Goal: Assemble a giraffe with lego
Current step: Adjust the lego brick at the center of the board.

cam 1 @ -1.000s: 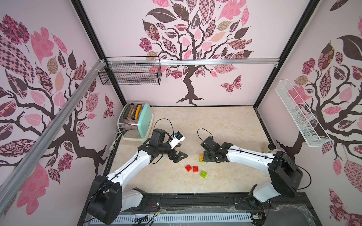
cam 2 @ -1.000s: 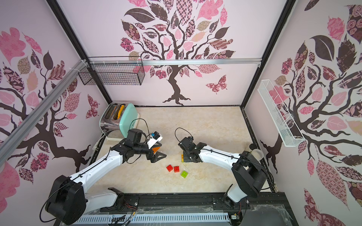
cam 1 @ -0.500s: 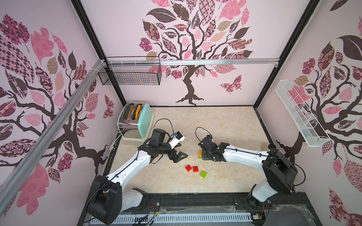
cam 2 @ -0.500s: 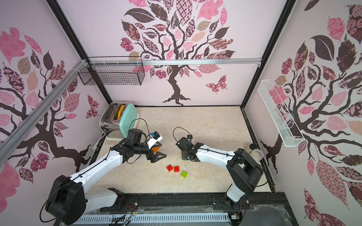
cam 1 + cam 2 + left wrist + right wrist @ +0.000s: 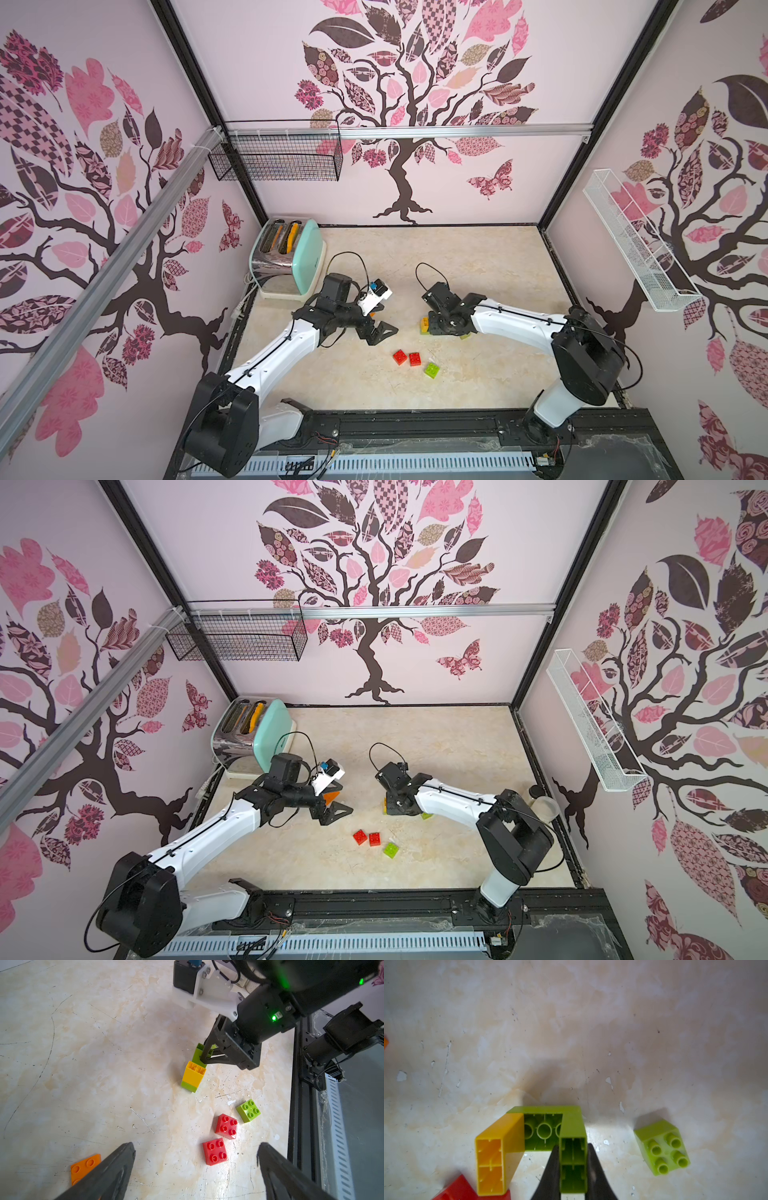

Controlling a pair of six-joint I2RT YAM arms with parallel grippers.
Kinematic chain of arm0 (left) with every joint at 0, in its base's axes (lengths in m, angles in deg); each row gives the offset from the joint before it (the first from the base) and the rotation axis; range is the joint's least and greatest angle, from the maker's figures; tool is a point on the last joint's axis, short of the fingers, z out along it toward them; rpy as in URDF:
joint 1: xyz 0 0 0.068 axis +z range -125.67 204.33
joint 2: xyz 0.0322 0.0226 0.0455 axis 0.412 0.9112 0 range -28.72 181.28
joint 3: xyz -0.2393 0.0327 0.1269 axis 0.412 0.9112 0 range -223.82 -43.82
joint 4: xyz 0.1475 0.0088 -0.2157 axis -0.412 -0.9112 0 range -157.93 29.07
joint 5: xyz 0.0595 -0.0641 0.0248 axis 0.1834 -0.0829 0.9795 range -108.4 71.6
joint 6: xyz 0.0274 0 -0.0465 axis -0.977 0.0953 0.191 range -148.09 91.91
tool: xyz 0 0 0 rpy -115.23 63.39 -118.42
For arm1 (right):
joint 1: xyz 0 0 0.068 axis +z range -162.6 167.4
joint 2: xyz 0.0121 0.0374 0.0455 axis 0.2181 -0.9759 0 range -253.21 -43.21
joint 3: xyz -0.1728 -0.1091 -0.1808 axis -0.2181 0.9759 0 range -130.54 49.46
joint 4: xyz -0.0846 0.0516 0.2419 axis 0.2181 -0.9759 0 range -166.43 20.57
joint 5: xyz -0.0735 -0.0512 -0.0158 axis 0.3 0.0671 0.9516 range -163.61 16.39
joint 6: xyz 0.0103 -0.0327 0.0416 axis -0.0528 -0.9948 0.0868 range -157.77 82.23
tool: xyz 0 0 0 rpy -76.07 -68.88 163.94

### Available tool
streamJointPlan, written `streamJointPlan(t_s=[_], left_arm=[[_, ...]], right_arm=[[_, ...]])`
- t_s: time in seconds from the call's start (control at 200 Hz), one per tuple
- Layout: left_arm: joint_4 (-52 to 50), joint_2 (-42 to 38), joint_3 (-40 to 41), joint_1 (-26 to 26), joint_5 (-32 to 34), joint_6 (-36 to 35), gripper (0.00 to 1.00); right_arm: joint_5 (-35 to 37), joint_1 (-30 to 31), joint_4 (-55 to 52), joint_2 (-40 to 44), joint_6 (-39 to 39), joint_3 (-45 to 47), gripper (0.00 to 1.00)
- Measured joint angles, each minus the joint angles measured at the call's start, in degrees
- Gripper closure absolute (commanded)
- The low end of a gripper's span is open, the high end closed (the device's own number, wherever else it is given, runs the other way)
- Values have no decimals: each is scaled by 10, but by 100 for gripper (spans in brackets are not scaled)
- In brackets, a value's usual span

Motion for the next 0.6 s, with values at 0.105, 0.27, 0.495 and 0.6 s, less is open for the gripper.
streamJointPlan(t_s=[0.105,0.27,0.495,0.6], left_arm=[[-15,0,-30,21,5,7,2],[2,6,-109,66,-24,34,2],[197,64,-128,118,-114,160,3],[315,101,-124,120,-147,231,6]], right_arm=[[-48,-40,-36,21,-5,-1,100],[-143,-94,-37,90,12,-22,100],[-317,-177,156,205,170,0,100],[-367,-193,252,211,267,5,100]])
